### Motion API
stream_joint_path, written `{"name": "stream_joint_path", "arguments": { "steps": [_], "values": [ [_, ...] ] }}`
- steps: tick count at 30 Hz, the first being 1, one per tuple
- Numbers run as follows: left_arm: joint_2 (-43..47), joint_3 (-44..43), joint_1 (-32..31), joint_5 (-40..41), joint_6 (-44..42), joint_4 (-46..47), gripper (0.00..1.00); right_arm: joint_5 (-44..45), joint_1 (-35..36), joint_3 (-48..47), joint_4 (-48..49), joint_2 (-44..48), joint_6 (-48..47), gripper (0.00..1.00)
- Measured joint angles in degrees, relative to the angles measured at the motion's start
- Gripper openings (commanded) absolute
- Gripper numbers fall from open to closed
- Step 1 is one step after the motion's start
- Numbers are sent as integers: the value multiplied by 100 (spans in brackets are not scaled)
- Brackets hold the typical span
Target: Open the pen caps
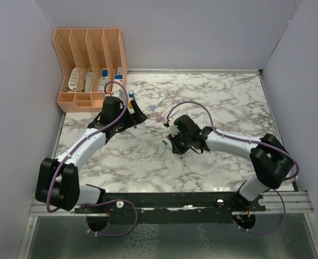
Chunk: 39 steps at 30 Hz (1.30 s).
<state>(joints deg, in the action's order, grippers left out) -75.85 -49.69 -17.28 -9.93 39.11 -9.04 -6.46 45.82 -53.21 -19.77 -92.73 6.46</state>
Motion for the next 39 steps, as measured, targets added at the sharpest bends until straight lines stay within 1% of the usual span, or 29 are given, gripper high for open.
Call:
{"name": "stream_joint_path", "arguments": {
  "steps": [3, 8, 11, 16, 20, 26, 34, 39],
  "values": [
    [9, 348, -15, -358, 407, 608, 96, -76, 0, -114, 13, 197, 98, 1],
    [15, 1091, -168, -811, 1290, 1812, 94, -184, 0, -391, 179, 225, 372, 1],
    [-20, 1169, -332, -925, 1639, 2227, 93, -197, 0, -448, 321, 225, 529, 1],
    [-87, 1143, -573, -1029, 1987, 2804, 87, -197, 0, -520, 496, 225, 741, 1],
    [-260, 1086, -710, -1058, 2149, 3032, 84, -195, 0, -621, 623, 232, 852, 1],
    [-402, 1082, -798, -1069, 2251, 3095, 80, -190, 0, -673, 767, 315, 907, 1],
    [-507, 1078, -811, -1084, 2317, 3143, 65, -197, 0, -673, 844, 422, 935, 1],
    [-560, 1043, -835, -1088, 2317, 3152, 54, -223, 0, -673, 896, 424, 933, 1]
  ]
}}
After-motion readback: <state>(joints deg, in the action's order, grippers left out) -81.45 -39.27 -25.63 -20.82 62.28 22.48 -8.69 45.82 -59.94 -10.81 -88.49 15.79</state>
